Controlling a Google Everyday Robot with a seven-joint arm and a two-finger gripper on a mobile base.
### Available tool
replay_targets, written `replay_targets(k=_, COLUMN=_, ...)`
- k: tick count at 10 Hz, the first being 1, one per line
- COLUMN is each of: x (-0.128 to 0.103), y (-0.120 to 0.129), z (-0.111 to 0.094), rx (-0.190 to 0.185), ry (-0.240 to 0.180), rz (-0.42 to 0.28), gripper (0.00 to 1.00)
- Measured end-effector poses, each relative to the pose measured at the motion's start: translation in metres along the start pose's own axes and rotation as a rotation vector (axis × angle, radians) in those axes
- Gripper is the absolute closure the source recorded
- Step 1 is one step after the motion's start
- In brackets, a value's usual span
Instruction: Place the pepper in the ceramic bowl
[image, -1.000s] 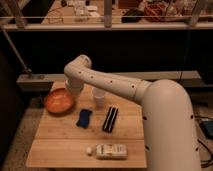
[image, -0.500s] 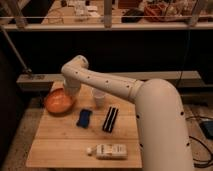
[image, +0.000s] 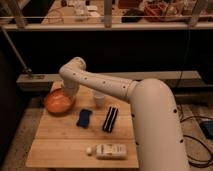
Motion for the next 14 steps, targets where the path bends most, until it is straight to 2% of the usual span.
replay_targets(k=14, x=-0.020, y=-0.010, z=0.028, rx=0.002, ry=-0.012, rz=-0.015, gripper=0.95)
